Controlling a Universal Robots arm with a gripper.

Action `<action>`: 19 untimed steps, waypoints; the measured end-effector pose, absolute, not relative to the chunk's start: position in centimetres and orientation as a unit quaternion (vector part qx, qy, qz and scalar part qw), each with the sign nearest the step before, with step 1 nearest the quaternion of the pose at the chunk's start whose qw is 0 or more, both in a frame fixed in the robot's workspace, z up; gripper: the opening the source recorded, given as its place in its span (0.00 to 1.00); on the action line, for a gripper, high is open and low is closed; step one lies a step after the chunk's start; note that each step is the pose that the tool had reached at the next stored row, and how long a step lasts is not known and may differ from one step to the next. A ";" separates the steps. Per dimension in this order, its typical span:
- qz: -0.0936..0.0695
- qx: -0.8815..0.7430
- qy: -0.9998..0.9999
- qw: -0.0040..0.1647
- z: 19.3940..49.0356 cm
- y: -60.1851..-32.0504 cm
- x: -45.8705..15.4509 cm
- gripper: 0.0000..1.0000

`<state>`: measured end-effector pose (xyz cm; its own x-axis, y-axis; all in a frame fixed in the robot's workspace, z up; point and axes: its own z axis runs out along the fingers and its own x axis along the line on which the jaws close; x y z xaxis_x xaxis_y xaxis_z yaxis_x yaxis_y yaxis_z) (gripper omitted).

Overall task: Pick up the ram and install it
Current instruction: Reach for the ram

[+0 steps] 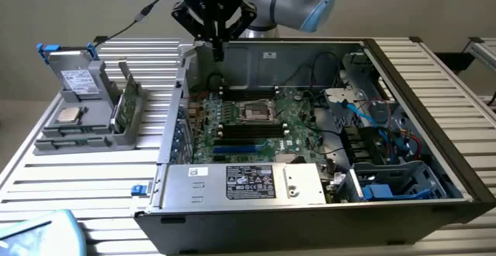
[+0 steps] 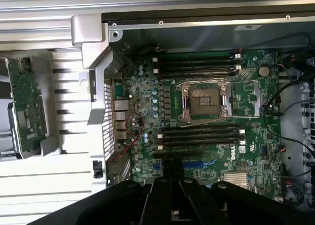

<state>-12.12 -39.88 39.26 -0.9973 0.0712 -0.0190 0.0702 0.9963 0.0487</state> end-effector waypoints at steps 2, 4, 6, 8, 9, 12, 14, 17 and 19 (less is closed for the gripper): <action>0.024 0.035 0.999 0.010 39.3 -39.9 -12.1 0.11; 0.024 0.035 0.999 0.010 39.3 -39.9 -12.1 0.11; 0.024 0.035 0.999 0.010 39.3 -39.9 -12.1 0.11; 0.024 0.035 0.999 0.010 39.3 -39.9 -12.1 0.11; 0.024 0.035 0.999 0.010 39.3 -39.9 -12.1 0.11; 0.024 0.035 0.999 0.010 39.3 -39.8 -13.2 0.11; 0.024 0.035 0.999 0.010 39.3 -39.7 -14.1 0.11; 0.024 0.035 0.999 0.009 39.2 -39.6 -15.5 0.11; 0.024 0.035 0.999 0.008 39.2 -39.5 -16.4 0.11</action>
<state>-16.37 -39.54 39.22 -0.9973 0.0712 -0.0150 0.0704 0.9963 0.0492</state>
